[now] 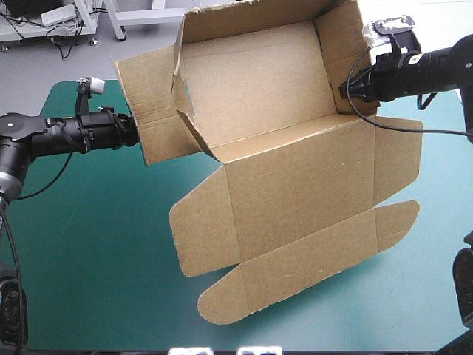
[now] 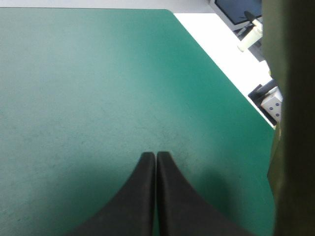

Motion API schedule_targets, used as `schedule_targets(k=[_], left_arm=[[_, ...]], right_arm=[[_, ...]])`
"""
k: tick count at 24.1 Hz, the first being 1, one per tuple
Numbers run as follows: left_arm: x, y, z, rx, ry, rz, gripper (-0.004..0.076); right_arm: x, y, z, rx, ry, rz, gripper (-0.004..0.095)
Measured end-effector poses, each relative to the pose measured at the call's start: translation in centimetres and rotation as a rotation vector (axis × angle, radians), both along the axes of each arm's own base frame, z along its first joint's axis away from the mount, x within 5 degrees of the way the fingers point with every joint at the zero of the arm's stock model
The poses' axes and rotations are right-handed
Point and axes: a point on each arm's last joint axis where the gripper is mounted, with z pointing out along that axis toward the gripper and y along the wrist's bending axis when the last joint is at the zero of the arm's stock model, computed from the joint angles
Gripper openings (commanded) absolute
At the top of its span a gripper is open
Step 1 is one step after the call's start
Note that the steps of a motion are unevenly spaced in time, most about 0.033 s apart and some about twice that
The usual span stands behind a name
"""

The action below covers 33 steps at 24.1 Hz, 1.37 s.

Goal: Fold the box

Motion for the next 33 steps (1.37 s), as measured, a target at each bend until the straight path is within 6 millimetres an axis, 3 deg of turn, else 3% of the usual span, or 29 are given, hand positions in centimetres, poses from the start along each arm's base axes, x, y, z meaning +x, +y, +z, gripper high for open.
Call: schedule_targets(k=[8,12,14,19,21,27,33], left_arm=[[-0.1,-2.3,0.7,-0.082,-0.02,-0.061,-0.0002],[-0.3,-3.3,0.9,-0.095,-0.037,-0.099,0.0013],[-0.3,-3.3,0.9,-0.093,-0.04,-0.098,0.0067],[-0.3,-3.3,0.8,-0.078,-0.042,-0.097,0.0414],[-0.2,-3.2,0.8,-0.077,-0.042,-0.093,0.0461],[-0.2,-3.3,1.1,-0.114,-0.048,-0.088,0.0456],[-0.2,-3.1,0.4,-0.048,0.0,-0.075,0.0455]], right_arm=[[1.6,-0.1,-1.8,-0.026,0.047,-0.007,-0.002],[2.8,1.6,-3.6,-0.087,0.104,0.0,-0.002],[3.1,2.6,-4.2,-0.099,0.126,0.011,-0.002],[3.7,5.0,-5.1,-0.122,0.119,0.024,-0.002],[3.8,5.7,-5.3,-0.145,0.102,0.008,-0.002],[3.8,6.9,-5.4,-0.185,0.086,-0.027,-0.002],[4.1,9.5,-6.4,-0.249,0.065,-0.067,-0.002]])
